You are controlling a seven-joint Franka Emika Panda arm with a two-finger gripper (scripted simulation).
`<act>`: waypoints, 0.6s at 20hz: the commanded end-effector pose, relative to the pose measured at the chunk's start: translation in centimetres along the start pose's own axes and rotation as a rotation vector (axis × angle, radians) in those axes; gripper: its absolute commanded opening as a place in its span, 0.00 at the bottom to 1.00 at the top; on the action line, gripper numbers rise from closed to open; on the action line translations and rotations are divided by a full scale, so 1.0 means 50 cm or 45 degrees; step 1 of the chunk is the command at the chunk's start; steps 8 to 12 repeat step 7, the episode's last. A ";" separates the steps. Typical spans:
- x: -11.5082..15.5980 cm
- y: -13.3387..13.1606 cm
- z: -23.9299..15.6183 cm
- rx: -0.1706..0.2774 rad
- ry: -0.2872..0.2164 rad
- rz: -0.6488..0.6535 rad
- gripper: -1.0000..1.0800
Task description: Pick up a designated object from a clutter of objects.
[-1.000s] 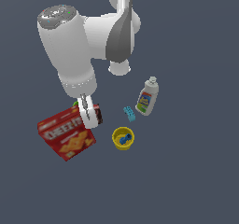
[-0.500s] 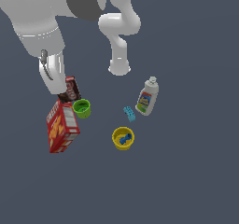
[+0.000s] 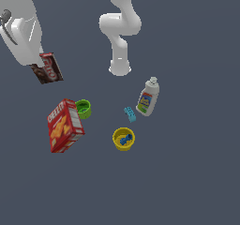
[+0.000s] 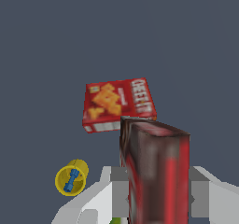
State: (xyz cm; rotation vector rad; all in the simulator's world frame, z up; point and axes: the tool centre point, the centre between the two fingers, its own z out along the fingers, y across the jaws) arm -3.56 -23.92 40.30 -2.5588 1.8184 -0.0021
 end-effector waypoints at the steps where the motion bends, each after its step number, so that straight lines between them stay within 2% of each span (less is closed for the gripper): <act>1: 0.011 0.013 -0.018 -0.002 -0.001 -0.002 0.00; 12: 0.022 0.020 -0.031 -0.003 0.000 -0.003 0.00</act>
